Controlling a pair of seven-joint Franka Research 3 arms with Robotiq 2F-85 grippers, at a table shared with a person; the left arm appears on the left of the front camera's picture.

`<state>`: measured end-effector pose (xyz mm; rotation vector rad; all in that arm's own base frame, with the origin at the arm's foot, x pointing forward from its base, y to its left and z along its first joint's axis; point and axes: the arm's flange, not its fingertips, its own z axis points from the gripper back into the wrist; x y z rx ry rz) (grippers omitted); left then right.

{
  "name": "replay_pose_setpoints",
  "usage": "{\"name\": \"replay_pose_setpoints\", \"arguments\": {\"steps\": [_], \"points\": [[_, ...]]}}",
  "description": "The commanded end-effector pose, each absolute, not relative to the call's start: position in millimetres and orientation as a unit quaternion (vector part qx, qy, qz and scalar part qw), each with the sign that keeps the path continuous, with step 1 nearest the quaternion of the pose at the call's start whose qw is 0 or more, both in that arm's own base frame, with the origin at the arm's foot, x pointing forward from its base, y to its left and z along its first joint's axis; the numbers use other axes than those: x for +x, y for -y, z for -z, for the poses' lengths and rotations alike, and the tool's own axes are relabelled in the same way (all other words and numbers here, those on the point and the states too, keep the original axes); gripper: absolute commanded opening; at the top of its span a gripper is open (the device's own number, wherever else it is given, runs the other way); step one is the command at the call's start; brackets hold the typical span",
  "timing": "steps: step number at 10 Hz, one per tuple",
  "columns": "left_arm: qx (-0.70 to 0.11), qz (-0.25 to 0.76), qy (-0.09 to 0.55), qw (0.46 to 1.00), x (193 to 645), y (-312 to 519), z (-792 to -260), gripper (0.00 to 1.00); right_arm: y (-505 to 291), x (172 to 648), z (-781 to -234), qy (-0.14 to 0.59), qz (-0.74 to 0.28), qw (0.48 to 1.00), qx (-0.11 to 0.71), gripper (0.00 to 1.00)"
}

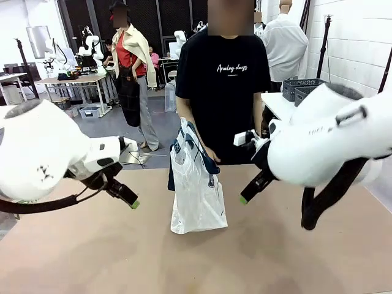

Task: Transfer purchased items from the store into the shopping bag.
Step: Open the Reusable shopping bag in the center of the table.

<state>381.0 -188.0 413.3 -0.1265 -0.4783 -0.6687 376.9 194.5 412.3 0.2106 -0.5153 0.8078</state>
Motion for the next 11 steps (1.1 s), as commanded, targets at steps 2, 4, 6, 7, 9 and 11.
{"name": "replay_pose_setpoints", "arguments": {"steps": [2, 4, 6, 7, 9, 11], "points": [[-0.09, 0.35, 0.276, 0.891, 395, 191, -469, 1.0, -186, 411, -475, 0.225, -0.395, 0.876, 0.162, 1.0], [-0.091, 0.366, 0.297, 0.877, 410, 199, -509, 1.0, -193, 429, -522, 0.237, -0.403, 0.868, 0.168, 1.0], [-0.083, 0.374, 0.311, 0.87, 415, 205, -544, 1.0, -200, 441, -562, 0.254, -0.405, 0.866, 0.147, 1.0], [-0.084, 0.378, 0.316, 0.866, 417, 206, -552, 1.0, -201, 446, -572, 0.264, -0.404, 0.864, 0.144, 1.0], [-0.084, 0.386, 0.321, 0.861, 419, 199, -545, 1.0, -196, 450, -570, 0.271, -0.408, 0.857, 0.16, 1.0], [-0.079, 0.366, 0.324, 0.869, 412, 209, -558, 1.0, -201, 443, -581, 0.271, -0.398, 0.865, 0.141, 1.0]]}}
